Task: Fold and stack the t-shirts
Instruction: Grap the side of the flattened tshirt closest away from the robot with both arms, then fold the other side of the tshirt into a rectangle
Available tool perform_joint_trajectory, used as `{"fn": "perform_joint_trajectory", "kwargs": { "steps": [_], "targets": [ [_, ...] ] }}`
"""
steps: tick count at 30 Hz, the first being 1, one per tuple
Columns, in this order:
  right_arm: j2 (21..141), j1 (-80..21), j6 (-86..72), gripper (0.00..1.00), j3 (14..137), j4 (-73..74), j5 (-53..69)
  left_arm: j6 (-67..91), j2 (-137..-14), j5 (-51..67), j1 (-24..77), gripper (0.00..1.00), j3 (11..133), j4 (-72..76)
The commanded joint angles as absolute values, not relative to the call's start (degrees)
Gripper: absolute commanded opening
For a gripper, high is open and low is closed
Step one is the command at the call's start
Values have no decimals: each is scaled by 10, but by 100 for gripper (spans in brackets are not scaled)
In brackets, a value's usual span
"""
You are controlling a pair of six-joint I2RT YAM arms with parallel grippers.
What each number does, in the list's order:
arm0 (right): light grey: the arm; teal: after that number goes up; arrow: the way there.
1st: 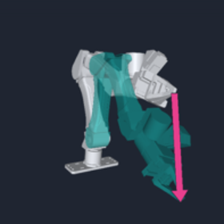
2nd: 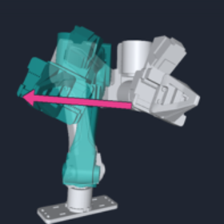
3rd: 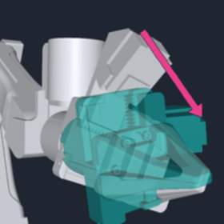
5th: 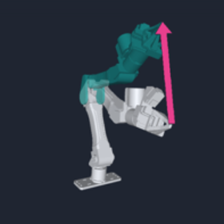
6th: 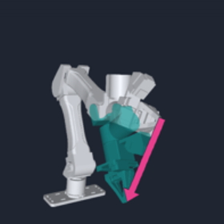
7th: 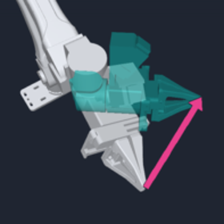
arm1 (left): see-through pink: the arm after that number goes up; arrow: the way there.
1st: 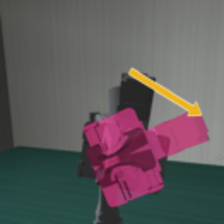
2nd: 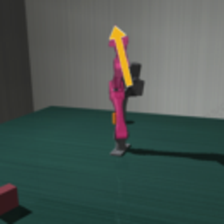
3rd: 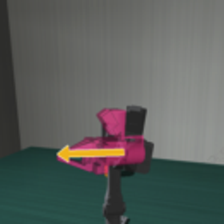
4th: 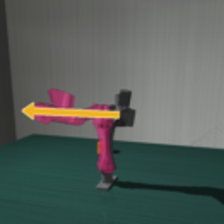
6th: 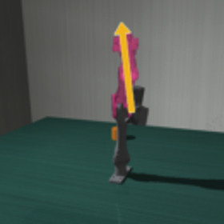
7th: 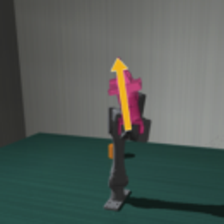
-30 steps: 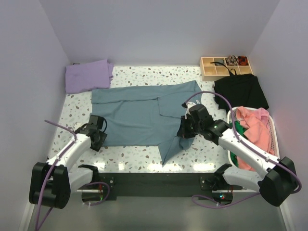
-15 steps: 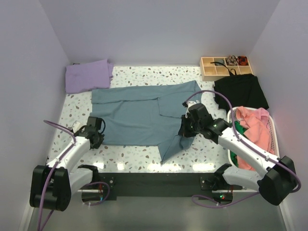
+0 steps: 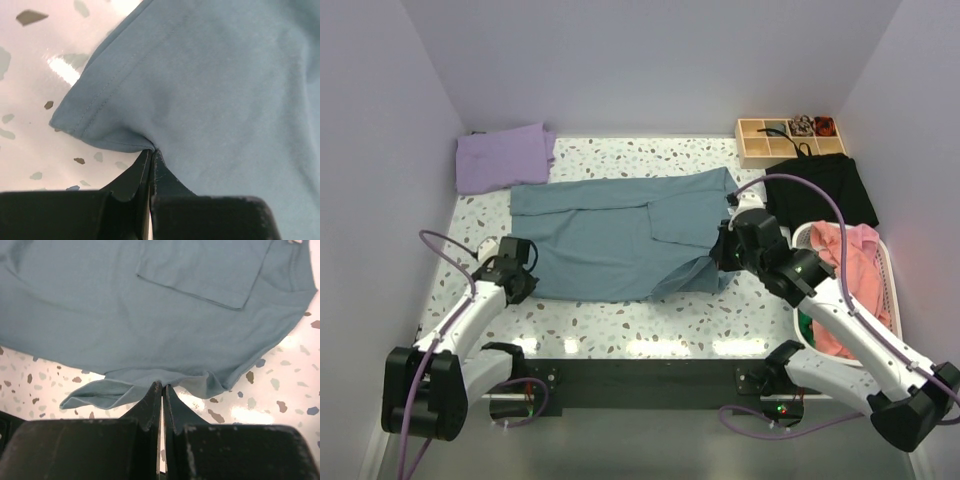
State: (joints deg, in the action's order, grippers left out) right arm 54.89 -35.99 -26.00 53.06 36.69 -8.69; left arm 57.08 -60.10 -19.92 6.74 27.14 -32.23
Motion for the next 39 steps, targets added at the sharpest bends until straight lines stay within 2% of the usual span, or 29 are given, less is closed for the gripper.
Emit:
{"fn": "perform_joint_trajectory", "kwargs": {
  "steps": [1, 9, 16, 27, 39],
  "targets": [
    [535, -360, -264, 0, 562, 394, -162, 498, -588, -205, 62, 0, 322, -324],
    [519, -360, -280, 0, 575, 421, -210, 457, -582, -178, 62, 0, 352, -351],
    [544, -360, -243, 0, 598, 408, -267, 429, -639, -211, 62, 0, 395, -347],
    [670, -348, -178, 0, 642, 339, -281, 358, -729, -248, 62, 0, 503, -312],
    [810, -299, -136, 0, 717, 268, -260, 324, -858, -244, 62, 0, 553, -276]
  ]
}}
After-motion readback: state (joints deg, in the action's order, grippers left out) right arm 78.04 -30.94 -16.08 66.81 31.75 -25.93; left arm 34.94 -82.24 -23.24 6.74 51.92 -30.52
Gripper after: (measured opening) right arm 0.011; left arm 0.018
